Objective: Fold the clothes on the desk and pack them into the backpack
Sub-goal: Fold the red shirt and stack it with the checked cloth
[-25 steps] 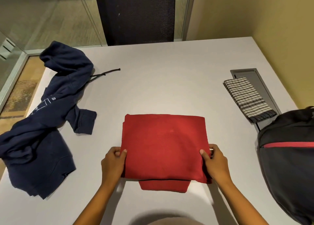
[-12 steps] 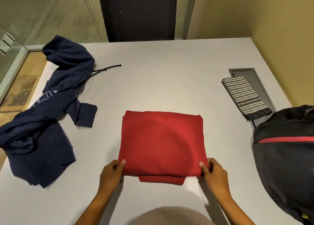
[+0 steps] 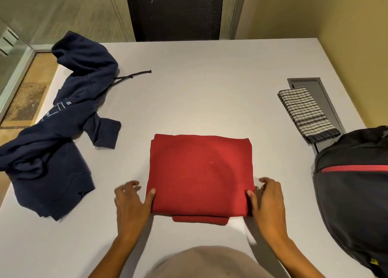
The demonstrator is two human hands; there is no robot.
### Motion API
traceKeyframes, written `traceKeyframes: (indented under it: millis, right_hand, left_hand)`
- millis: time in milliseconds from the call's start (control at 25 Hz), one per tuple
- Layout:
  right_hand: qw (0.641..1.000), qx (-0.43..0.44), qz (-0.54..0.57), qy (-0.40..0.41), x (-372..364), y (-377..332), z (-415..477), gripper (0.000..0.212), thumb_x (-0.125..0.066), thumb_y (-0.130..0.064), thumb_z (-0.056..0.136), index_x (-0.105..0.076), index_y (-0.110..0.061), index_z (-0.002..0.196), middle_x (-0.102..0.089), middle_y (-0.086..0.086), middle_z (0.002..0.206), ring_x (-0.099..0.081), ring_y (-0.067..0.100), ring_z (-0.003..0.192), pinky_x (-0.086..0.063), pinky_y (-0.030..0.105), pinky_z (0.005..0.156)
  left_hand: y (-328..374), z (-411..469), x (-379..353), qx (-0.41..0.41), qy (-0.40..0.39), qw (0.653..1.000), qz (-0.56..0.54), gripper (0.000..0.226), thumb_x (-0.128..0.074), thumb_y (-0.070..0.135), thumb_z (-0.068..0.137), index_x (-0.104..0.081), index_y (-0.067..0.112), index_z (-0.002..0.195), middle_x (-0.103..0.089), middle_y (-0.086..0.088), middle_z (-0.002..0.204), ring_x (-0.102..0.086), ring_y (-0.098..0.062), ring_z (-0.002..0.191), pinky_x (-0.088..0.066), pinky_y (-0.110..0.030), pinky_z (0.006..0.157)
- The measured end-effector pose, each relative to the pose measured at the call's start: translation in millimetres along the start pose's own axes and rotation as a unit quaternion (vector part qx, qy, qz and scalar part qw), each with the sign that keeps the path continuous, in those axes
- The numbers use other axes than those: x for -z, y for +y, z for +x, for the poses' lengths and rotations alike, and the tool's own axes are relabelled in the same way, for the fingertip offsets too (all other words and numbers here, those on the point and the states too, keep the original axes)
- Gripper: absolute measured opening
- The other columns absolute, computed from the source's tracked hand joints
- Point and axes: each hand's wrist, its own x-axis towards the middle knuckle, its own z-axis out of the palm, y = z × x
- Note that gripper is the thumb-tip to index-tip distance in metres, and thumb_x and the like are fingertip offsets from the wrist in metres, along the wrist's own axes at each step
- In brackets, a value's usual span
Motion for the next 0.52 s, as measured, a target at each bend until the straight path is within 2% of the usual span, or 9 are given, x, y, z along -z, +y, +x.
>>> traceKeyframes:
  millis: [80,160,200,280,320,360,520]
  right_hand:
    - [0.996,0.087,-0.002,0.005,-6,-11,16,0.036,-0.062,-0.018,0.093,-0.052,-0.006,0.126,-0.052,0.009,0.122,-0.049,0.02,0.108,-0.045,0.03,0.088]
    - [0.987,0.156,0.0,-0.04,-21,-21,31,0.04,-0.053,-0.024,0.099,-0.049,-0.01,0.136,-0.047,0.009,0.138,-0.042,0.022,0.128,-0.04,0.038,0.106]
    - [0.978,0.2,-0.027,-0.056,-32,-24,34,0.044,-0.048,-0.029,0.1,-0.045,-0.013,0.142,-0.04,0.009,0.148,-0.034,0.024,0.138,-0.031,0.041,0.114]
    - [0.942,0.301,-0.126,-0.081,-52,-23,31,0.051,-0.037,-0.04,0.101,-0.034,-0.025,0.15,-0.021,0.008,0.16,-0.014,0.029,0.148,-0.013,0.048,0.119]
    - [0.924,0.329,-0.17,-0.098,-59,-20,26,0.053,-0.034,-0.044,0.101,-0.027,-0.031,0.152,-0.012,0.007,0.162,-0.006,0.031,0.15,-0.009,0.052,0.119]
    - [0.914,0.338,-0.195,-0.111,-64,-15,21,0.055,-0.033,-0.047,0.102,-0.02,-0.034,0.153,-0.006,0.005,0.163,-0.001,0.032,0.15,-0.009,0.056,0.118]
    - [0.921,0.318,-0.188,-0.127,-65,-3,14,0.06,-0.036,-0.05,0.101,-0.014,-0.034,0.154,-0.001,0.002,0.164,0.004,0.03,0.15,-0.007,0.056,0.118]
  left_hand:
    - [18,11,1,-0.134,0.049,0.989,0.041,0.056,-0.066,0.04,0.087,-0.047,0.013,0.132,-0.039,-0.009,0.14,-0.047,-0.027,0.121,-0.044,-0.048,0.098]
    - [37,24,-8,-0.258,0.005,0.962,0.09,0.061,-0.058,0.045,0.09,-0.041,0.018,0.142,-0.029,-0.006,0.152,-0.032,-0.025,0.137,-0.03,-0.047,0.11]
    - [41,26,-17,-0.324,-0.015,0.935,0.142,0.063,-0.052,0.049,0.091,-0.037,0.023,0.146,-0.022,-0.005,0.157,-0.022,-0.024,0.143,-0.021,-0.047,0.114]
    - [40,22,-38,-0.43,-0.051,0.866,0.248,0.064,-0.041,0.056,0.092,-0.028,0.033,0.15,-0.011,-0.003,0.161,-0.008,-0.026,0.148,-0.011,-0.052,0.117]
    - [34,18,-49,-0.455,-0.072,0.84,0.286,0.063,-0.038,0.058,0.094,-0.023,0.036,0.151,-0.008,-0.002,0.162,-0.006,-0.026,0.149,-0.011,-0.055,0.116]
    - [26,14,-57,-0.46,-0.087,0.829,0.305,0.063,-0.036,0.059,0.095,-0.019,0.038,0.151,-0.007,-0.001,0.162,-0.005,-0.026,0.149,-0.013,-0.057,0.115]
    - [8,6,-67,-0.431,-0.089,0.84,0.317,0.062,-0.035,0.059,0.095,-0.017,0.04,0.151,-0.012,0.001,0.161,-0.01,-0.025,0.148,-0.015,-0.056,0.115]
